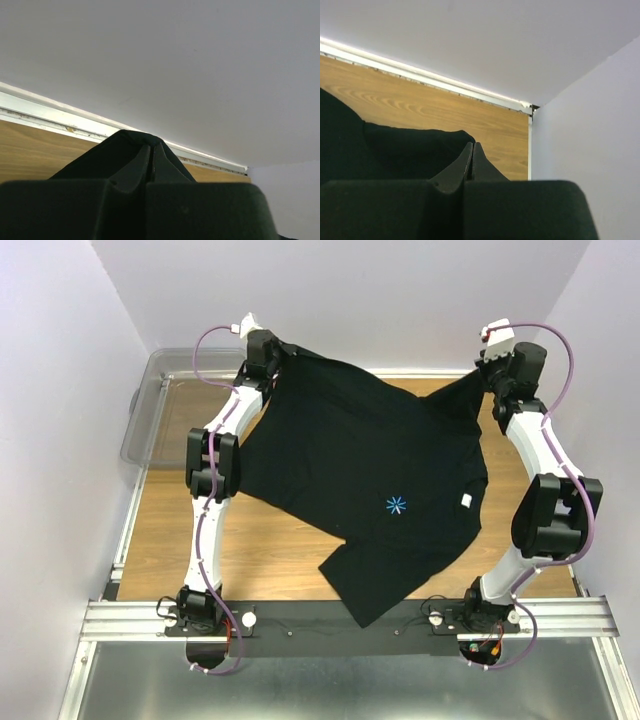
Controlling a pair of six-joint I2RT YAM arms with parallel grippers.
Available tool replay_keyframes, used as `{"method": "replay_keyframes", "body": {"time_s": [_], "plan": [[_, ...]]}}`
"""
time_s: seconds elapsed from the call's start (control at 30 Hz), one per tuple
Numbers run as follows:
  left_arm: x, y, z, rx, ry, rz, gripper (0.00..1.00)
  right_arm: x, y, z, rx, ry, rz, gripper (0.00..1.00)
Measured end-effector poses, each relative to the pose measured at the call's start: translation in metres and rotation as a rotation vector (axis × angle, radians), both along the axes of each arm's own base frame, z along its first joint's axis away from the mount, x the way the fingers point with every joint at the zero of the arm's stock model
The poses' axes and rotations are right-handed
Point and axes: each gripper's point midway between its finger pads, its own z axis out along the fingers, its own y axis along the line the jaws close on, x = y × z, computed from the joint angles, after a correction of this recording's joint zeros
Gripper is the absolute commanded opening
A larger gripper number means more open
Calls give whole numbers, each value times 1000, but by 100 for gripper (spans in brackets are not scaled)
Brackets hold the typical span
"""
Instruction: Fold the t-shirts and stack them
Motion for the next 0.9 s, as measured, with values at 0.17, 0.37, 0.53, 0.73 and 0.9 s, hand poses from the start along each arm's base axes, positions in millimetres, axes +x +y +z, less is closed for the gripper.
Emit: {"method": "replay_keyframes", "body": {"time_s": [0.17, 0.37, 0.53, 0.73, 0.9], "plan": [[4, 6, -2, -2, 0, 9, 0, 3, 7, 6, 23, -25, 33, 1], [5, 10, -12, -4, 12, 17, 0, -6, 47, -12, 86, 8, 245, 1], [6, 27, -28, -2, 42, 40, 0, 7, 69, -8, 187, 6, 317, 1], [8, 40, -29, -6, 40, 42, 0, 17, 75, -29, 235, 54, 275, 0], [1, 24, -18, -37, -14, -71, 0, 0, 74, -2, 228, 28, 245, 1]]}}
